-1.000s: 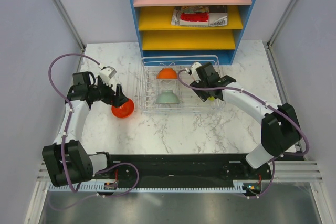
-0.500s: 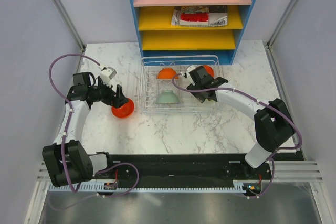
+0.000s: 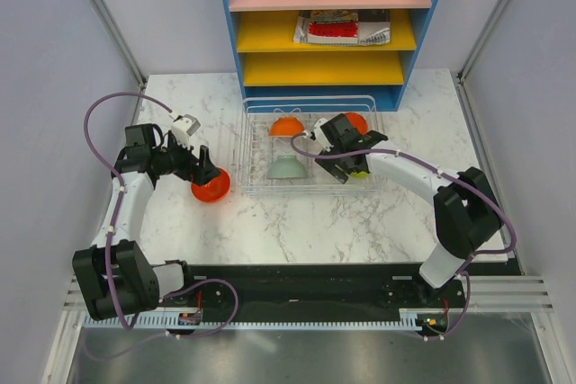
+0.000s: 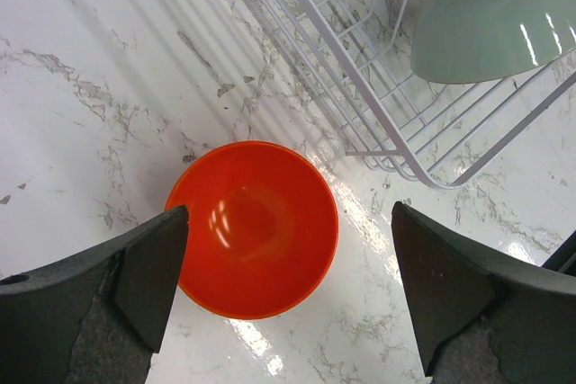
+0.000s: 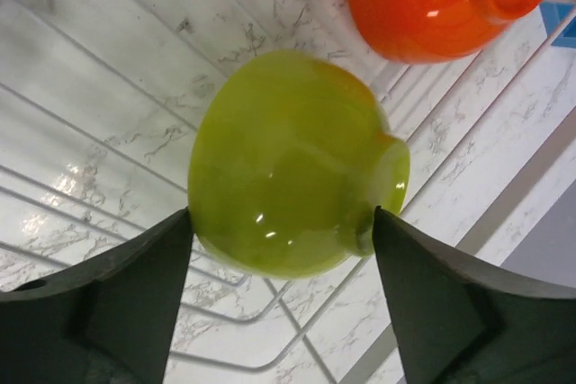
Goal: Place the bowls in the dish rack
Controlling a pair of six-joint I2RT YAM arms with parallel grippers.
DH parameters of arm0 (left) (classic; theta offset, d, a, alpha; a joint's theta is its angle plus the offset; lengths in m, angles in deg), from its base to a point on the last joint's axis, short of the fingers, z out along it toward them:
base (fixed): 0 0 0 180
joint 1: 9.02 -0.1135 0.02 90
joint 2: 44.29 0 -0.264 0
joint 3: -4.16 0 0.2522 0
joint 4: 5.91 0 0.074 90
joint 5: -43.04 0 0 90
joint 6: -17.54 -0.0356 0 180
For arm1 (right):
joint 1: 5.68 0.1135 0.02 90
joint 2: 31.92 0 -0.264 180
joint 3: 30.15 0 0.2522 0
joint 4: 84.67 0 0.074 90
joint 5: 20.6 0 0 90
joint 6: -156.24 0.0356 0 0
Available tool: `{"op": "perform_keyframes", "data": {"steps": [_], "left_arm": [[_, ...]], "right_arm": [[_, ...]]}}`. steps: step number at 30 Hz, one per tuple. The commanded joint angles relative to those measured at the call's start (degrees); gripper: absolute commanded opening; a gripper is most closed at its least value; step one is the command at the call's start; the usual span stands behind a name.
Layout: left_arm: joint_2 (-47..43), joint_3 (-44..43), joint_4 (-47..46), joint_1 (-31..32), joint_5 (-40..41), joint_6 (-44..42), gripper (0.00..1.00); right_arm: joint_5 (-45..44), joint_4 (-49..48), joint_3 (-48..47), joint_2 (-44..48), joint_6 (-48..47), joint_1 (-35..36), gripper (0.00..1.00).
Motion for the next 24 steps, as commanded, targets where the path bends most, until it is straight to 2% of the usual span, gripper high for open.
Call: {"op": "perform_keyframes", "data": {"steps": [1,4,13,20,24], "left_arm": [[-1.0,0.0,0.1,-0.3,-2.1,-2.2,1.00],[-0.9,0.0,0.2,-0.3,-2.2,-2.2,1.00],[-0.7,-0.1,0.3,-0.3,-1.7,-2.2,1.00],[1.1,-0.5,-0.3,-0.4,1.0,-1.7,1.00],[2.1,-0.6,-0.7,-0.5,4.0,-1.9,1.00]], "right_arm": [[5.7,4.7,-0.4,0.1,0.4,1.2,0.93],[5.7,4.9,-0.4,0.0,0.3,1.5,0.98],[5.4,3.3,-1.6,2.3,1.4,1.5,0.98],[10.8,3.2,-3.2,3.0,2.1,1.4,0.98],[17.9,4.3,-3.2,3.0,2.3,0.4,0.98]]}}
